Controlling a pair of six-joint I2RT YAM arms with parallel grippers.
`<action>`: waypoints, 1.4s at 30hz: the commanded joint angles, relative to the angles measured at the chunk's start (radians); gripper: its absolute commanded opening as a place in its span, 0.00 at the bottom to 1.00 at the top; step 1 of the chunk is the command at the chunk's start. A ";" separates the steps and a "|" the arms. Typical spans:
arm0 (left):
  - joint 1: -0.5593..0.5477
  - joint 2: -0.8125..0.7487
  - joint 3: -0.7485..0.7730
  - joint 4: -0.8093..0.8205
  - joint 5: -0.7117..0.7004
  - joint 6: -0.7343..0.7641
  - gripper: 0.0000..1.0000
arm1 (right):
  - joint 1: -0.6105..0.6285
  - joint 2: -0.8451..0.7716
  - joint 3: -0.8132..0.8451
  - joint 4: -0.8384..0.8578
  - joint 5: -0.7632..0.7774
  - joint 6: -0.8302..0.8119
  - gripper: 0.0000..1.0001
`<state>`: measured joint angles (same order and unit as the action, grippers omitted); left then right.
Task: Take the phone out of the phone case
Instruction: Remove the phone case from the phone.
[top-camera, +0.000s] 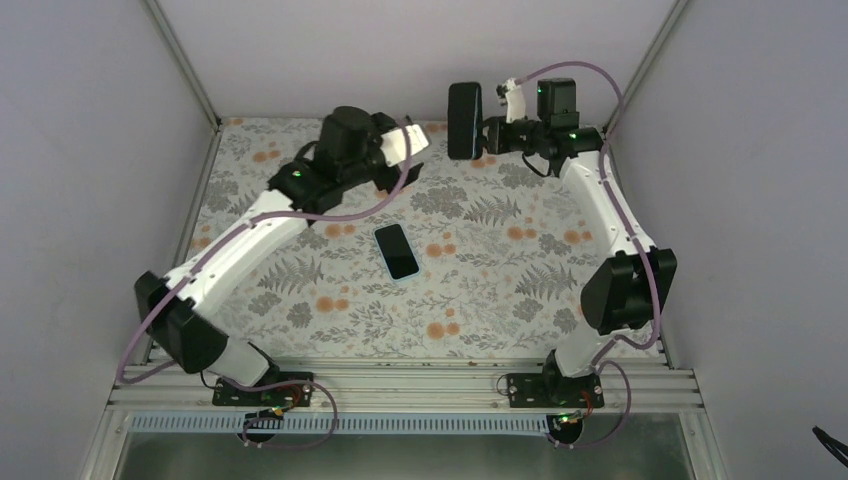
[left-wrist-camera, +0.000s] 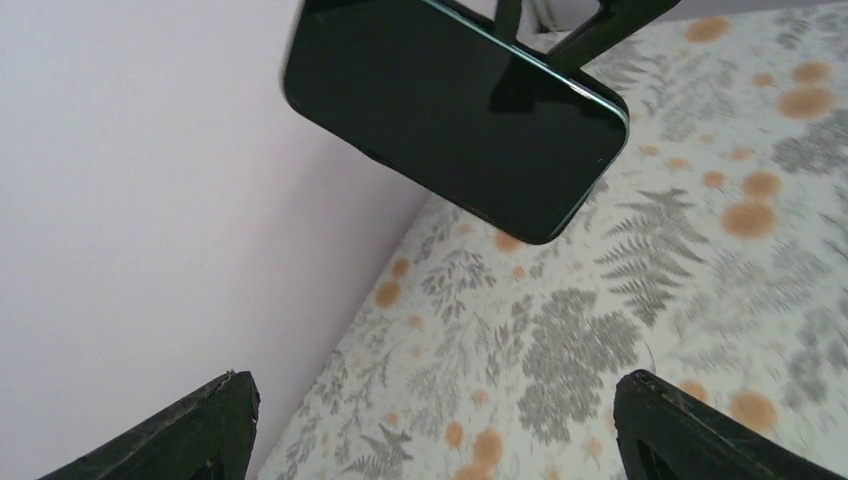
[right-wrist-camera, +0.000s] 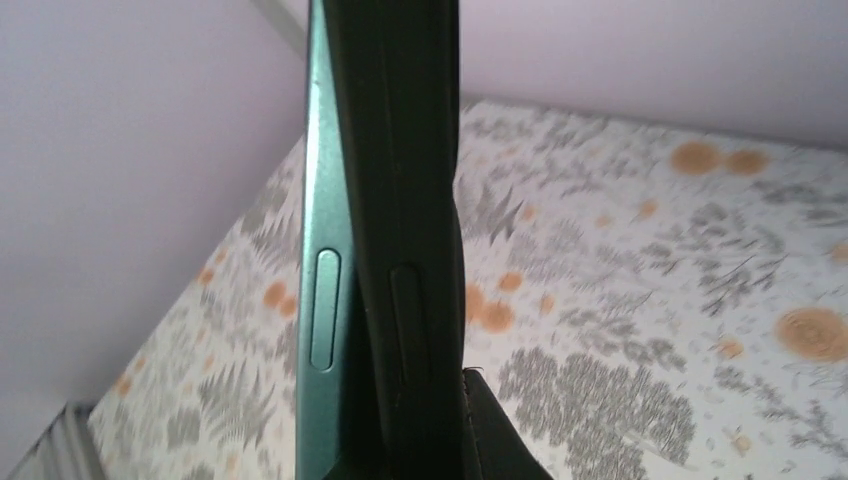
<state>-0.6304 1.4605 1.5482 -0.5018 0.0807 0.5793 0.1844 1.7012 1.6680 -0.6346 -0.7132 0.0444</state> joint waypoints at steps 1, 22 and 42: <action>-0.054 0.075 -0.017 0.339 -0.206 -0.094 0.88 | 0.053 -0.061 0.082 0.211 0.194 0.262 0.03; -0.107 0.359 0.275 0.289 -0.077 -0.262 0.83 | 0.089 -0.046 0.145 0.241 0.359 0.304 0.03; -0.114 0.461 0.412 0.255 -0.216 -0.308 0.80 | 0.092 -0.057 0.145 0.244 0.330 0.304 0.03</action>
<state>-0.7345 1.8942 1.9198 -0.2199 -0.1024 0.2920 0.2737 1.6863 1.7741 -0.4644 -0.3664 0.3378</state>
